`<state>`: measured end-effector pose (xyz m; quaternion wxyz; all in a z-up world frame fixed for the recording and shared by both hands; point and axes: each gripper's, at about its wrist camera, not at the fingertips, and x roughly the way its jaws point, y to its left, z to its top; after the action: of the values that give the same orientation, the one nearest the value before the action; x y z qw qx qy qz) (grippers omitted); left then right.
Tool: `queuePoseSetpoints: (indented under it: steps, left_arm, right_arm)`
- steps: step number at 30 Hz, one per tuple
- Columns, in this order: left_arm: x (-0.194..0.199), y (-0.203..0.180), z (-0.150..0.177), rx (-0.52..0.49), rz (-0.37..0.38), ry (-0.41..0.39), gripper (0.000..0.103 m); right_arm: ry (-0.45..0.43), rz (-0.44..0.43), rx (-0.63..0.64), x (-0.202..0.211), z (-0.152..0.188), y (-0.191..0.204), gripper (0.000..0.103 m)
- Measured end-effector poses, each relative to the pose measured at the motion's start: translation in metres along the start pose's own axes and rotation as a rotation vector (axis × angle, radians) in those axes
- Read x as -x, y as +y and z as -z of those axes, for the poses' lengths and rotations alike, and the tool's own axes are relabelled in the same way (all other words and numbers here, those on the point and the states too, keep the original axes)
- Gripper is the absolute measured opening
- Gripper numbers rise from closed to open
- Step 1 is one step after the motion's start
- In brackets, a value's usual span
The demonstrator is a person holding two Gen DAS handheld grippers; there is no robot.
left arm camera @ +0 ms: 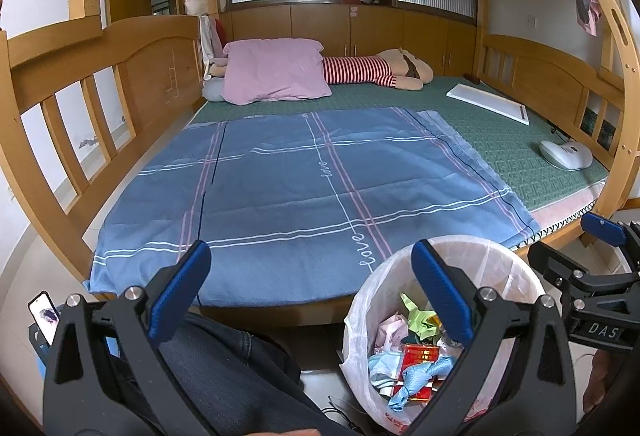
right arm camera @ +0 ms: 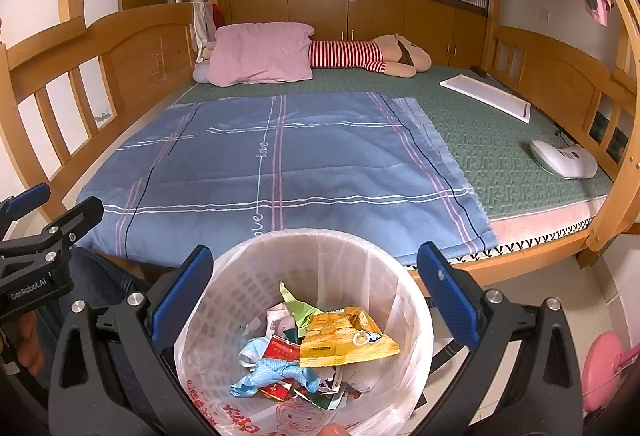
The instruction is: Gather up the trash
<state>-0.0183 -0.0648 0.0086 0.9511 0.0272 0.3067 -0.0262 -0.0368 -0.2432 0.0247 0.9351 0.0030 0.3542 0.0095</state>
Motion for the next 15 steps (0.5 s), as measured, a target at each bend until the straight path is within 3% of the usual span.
queuePoseSetpoints:
  steps: [15]
  left_arm:
    - [-0.0037, -0.0008, 0.0032, -0.001, 0.008, 0.013, 0.1]
  right_arm:
    - [0.023, 0.003, -0.008, -0.0069, 0.0015, -0.0032, 0.1]
